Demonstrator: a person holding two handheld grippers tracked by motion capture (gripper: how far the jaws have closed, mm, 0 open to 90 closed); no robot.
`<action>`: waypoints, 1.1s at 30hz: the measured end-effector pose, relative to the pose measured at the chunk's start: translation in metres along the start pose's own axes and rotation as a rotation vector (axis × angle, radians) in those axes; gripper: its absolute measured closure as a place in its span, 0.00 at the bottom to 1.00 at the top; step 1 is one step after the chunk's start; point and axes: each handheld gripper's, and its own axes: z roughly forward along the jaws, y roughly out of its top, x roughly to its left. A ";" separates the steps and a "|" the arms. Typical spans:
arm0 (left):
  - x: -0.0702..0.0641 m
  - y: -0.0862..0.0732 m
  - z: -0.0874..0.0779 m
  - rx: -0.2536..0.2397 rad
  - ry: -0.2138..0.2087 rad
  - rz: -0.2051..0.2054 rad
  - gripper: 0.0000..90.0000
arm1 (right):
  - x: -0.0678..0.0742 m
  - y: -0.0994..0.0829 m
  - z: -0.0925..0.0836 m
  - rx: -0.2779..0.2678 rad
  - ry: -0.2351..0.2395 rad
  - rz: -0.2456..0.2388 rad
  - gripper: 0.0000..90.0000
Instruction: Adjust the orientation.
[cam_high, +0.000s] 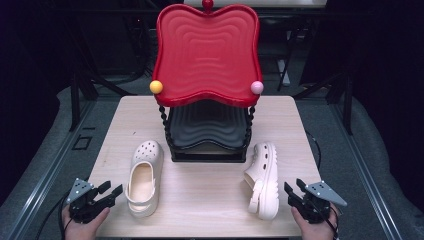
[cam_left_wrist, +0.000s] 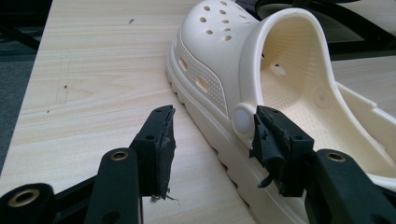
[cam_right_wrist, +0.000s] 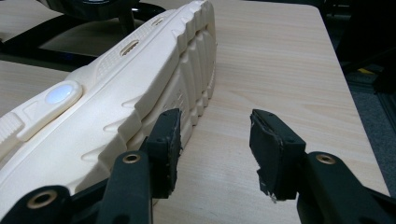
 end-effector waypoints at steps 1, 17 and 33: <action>0.000 0.000 0.000 0.003 0.001 0.001 0.54 | 0.000 0.000 0.001 0.004 0.002 0.003 0.59; -0.020 0.019 -0.011 -0.034 -0.041 0.027 0.53 | 0.004 0.001 0.002 0.018 0.022 -0.007 0.59; -0.036 0.041 0.041 0.010 0.010 0.134 0.71 | 0.002 -0.001 0.003 0.020 0.026 0.023 0.58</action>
